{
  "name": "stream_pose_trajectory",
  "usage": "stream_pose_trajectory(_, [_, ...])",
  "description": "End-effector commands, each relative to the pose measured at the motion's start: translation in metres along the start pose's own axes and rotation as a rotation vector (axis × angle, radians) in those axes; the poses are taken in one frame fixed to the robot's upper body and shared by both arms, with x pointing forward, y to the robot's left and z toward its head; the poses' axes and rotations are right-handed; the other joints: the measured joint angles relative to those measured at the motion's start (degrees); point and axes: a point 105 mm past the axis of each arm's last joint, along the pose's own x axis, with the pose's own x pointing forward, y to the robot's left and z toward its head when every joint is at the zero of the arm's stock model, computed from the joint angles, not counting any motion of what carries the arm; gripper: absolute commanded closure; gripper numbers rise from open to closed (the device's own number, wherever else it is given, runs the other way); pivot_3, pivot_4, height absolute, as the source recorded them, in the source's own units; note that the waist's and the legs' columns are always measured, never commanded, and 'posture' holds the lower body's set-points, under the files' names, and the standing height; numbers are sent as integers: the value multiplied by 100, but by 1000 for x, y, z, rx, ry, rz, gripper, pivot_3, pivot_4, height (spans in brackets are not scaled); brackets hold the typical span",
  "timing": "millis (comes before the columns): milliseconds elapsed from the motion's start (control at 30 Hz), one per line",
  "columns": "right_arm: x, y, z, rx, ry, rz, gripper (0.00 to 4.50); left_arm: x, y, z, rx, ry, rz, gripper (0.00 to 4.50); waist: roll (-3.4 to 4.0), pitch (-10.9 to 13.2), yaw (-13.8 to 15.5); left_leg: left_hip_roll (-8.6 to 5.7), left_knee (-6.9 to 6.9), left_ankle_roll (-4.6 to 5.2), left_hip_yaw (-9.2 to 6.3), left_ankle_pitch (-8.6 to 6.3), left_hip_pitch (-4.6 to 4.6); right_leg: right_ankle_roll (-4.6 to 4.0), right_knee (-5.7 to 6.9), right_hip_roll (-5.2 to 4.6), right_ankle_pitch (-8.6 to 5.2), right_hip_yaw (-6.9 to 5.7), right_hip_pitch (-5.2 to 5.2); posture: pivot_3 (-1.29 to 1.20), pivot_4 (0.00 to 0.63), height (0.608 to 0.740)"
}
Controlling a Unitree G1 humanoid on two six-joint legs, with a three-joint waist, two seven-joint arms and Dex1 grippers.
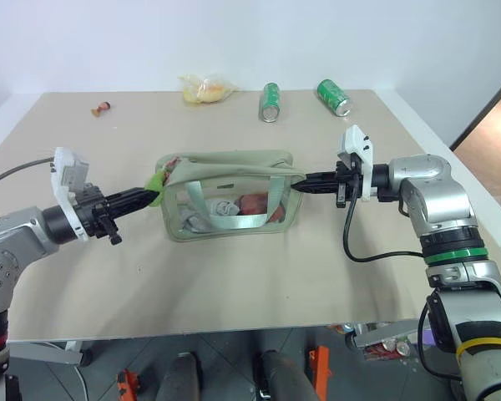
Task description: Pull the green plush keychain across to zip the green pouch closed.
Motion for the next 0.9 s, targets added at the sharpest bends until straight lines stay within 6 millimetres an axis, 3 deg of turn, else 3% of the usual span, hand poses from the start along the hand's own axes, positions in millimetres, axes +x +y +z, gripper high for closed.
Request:
stream_pose_trajectory(33, [-3, -2, 5, -19, -4, -16, 4500, -1, 5, 35, 124, -67, 28, 4478, 0, 0, 0, 0, 0, 0, 0, 0, 0, 0, 0, 0, 0, 0, 2, 0, 150, 740])
stream_pose_trajectory(300, [-2, -4, 6, -26, -6, -20, 4500, 29, -7, 67, 257, -82, -94, 4478, -1, 0, 1, -1, -1, 0, 0, 0, -1, 11, 0, 0, 5, 0, 2, 0, 150, 740])
stream_pose_trajectory(500, [-3, -4, 6, -27, -7, -31, 4500, 71, -25, 61, 358, -21, -220, 4478, 0, 0, 4, -1, 0, 0, 1, 0, -1, 25, 0, 1, 13, 2, 3, 0, 150, 740])
stream_pose_trajectory(667, [-5, -3, 3, -23, -4, -39, 4500, 92, -40, 54, 380, 9, -313, 4478, 0, 0, -3, -1, 0, 0, 1, 0, -4, 31, 0, 4, 16, 6, 0, 0, 150, 740])
stream_pose_trajectory(700, [-6, -3, 3, -22, -3, -41, 4500, 95, -40, 52, 370, 18, -322, 3779, 0, 0, -3, -1, -1, 0, 1, 0, -3, 31, 0, 4, 16, 7, 1, 0, 150, 740])
stream_pose_trajectory(900, [-7, -3, 2, -19, -2, -46, 4500, 92, -34, 54, 316, 11, -325, 1828, 0, 0, -10, -1, -1, 0, 0, 0, -1, 31, 2, 7, 15, 8, 1, 0, 150, 740])
